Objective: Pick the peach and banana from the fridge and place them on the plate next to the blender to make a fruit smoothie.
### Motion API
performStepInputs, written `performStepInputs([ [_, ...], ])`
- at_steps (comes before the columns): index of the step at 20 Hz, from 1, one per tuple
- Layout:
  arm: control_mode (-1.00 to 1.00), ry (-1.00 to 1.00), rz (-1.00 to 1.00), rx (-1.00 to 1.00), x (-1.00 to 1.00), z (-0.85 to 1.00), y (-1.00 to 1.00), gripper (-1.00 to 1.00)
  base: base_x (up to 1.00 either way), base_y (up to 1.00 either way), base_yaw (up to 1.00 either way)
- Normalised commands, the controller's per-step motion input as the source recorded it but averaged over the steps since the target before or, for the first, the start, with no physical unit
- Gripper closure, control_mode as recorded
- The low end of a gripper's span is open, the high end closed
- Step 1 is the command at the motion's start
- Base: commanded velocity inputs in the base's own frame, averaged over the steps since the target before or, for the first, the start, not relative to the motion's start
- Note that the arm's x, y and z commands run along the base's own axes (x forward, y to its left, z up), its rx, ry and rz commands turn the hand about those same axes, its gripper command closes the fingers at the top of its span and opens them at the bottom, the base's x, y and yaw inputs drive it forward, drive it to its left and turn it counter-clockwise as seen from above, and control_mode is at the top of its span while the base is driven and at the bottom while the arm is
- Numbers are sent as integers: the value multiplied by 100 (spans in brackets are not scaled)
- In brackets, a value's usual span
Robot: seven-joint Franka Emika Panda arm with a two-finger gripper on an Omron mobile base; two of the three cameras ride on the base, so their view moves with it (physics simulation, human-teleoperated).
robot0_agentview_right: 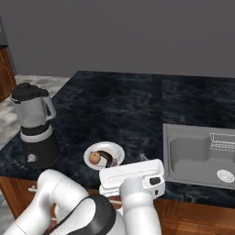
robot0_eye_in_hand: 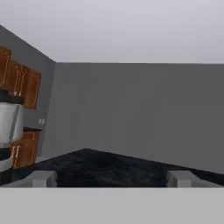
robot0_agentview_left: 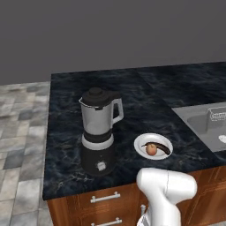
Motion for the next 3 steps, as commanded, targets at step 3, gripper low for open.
performStepInputs([
  [3, -100, -13, 0, -20, -12, -14, 8, -100, 0, 0, 0],
])
